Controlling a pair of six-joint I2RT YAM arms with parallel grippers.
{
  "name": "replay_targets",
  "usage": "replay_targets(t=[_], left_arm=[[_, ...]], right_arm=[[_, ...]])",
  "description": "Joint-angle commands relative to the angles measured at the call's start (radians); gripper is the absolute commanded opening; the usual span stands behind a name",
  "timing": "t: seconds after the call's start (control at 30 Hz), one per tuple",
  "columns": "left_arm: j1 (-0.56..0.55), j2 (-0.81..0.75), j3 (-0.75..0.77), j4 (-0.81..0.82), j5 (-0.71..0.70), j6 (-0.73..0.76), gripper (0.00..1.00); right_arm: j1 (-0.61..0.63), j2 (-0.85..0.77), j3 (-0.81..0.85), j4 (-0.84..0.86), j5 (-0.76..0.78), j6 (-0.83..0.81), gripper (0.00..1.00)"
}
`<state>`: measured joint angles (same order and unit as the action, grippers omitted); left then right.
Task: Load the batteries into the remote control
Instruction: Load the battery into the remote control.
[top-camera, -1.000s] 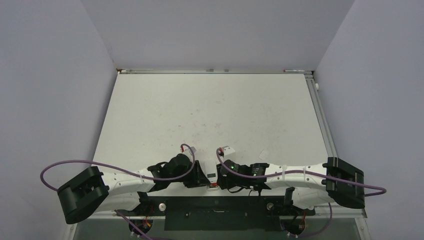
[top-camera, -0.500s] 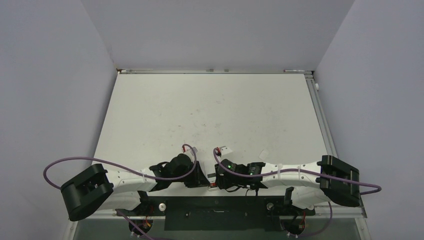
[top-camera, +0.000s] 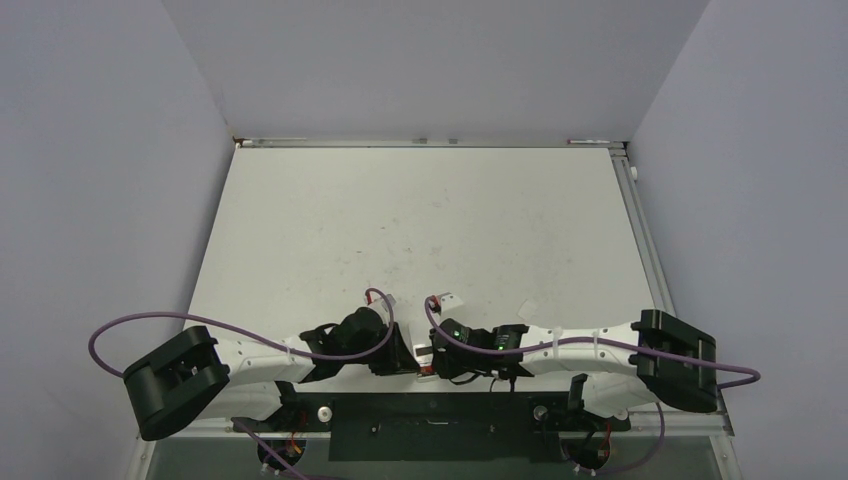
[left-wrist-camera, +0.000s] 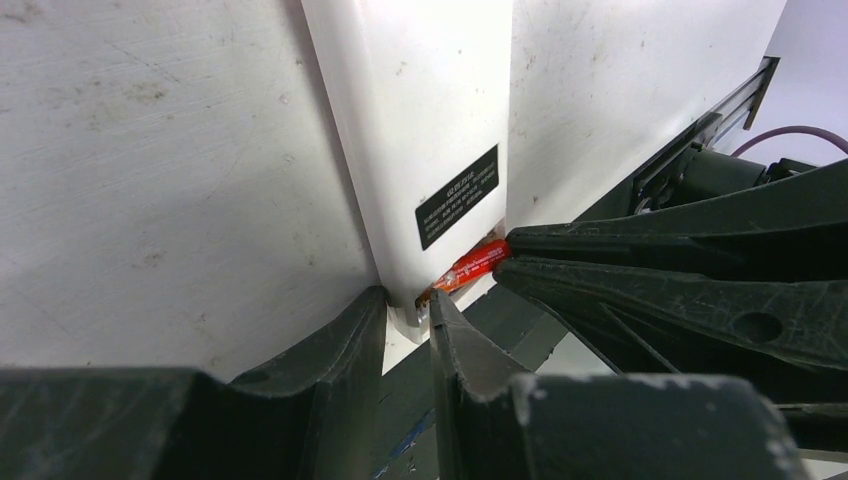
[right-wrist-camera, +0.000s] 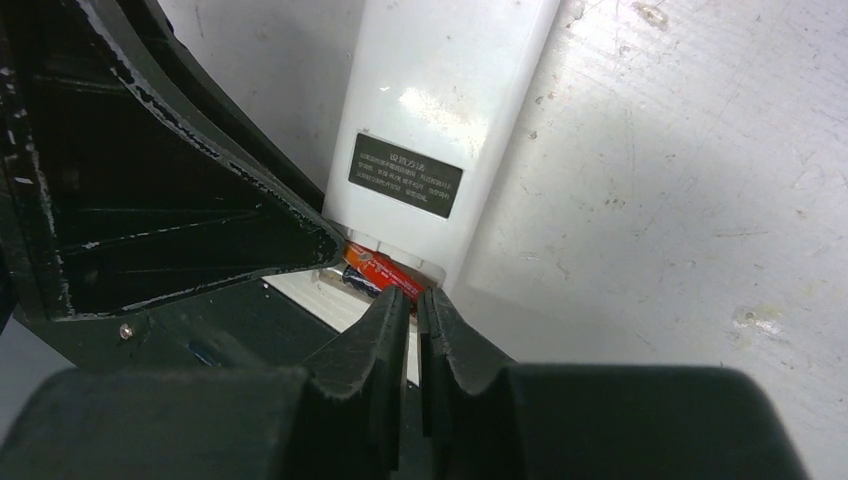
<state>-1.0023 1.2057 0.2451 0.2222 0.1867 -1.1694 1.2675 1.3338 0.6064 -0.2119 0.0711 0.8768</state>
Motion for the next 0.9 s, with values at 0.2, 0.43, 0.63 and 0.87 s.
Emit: replay_targets(t=[0.2, 0.43, 0.63, 0.87], left_arm=[[-0.006, 0.002, -0.012, 0.036, -0.002, 0.013, 0.19], [-0.006, 0.003, -0.013, 0.044, 0.001, 0.011, 0.19], [-0.006, 0.003, -0.015, 0.046, 0.005, 0.014, 0.19], [-0.006, -0.020, -0.024, 0.032, 0.003, 0.016, 0.19]], right_arm=[[0.041, 0.075, 0.079, 0.019, 0.018, 0.010, 0.09], [0.084, 0.147, 0.130, -0.056, 0.087, 0.018, 0.09], [0.128, 0.246, 0.188, -0.094, 0.130, 0.030, 0.09], [0.158, 0.285, 0.247, -0.174, 0.185, 0.035, 0.09]])
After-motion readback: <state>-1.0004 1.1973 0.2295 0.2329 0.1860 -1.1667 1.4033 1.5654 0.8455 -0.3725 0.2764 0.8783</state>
